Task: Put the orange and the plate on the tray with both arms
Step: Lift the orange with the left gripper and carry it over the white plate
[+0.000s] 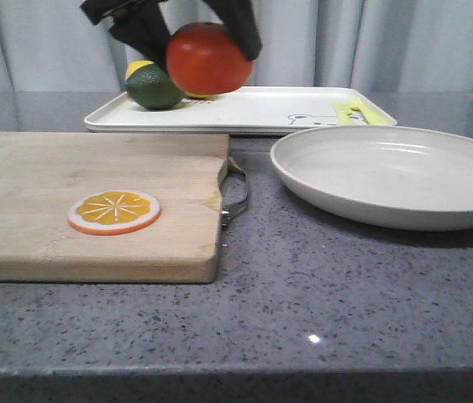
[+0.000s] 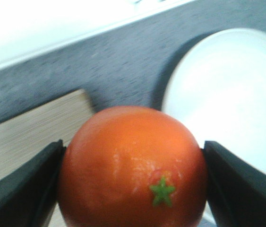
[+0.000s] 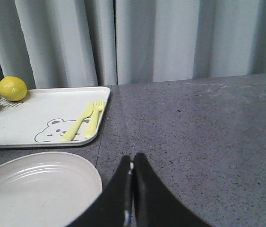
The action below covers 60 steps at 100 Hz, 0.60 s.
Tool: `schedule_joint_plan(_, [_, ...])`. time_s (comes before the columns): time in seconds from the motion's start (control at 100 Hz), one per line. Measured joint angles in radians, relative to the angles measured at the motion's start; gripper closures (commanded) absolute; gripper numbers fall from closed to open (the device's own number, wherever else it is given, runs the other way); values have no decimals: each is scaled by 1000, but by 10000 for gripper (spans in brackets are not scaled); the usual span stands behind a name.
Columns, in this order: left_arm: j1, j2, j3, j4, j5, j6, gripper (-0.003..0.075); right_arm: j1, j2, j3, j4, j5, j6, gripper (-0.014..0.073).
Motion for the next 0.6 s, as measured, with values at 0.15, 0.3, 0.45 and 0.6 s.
schedule_joint_plan(0.15, [-72, 38, -47, -5, -26, 1, 415, 0, 0, 0, 0, 2, 0, 650])
schedule_joint_plan(0.3, [-123, 121, -104, -7, -26, 1, 415, 0, 0, 0, 0, 6, 0, 650])
schedule_joint_plan(0.45, [-156, 203, -176, -19, -26, 1, 415, 0, 0, 0, 0, 13, 0, 650])
schedule_joint_plan(0.6, [-183, 260, -221, -37, -26, 1, 415, 0, 0, 0, 0, 16, 0, 650])
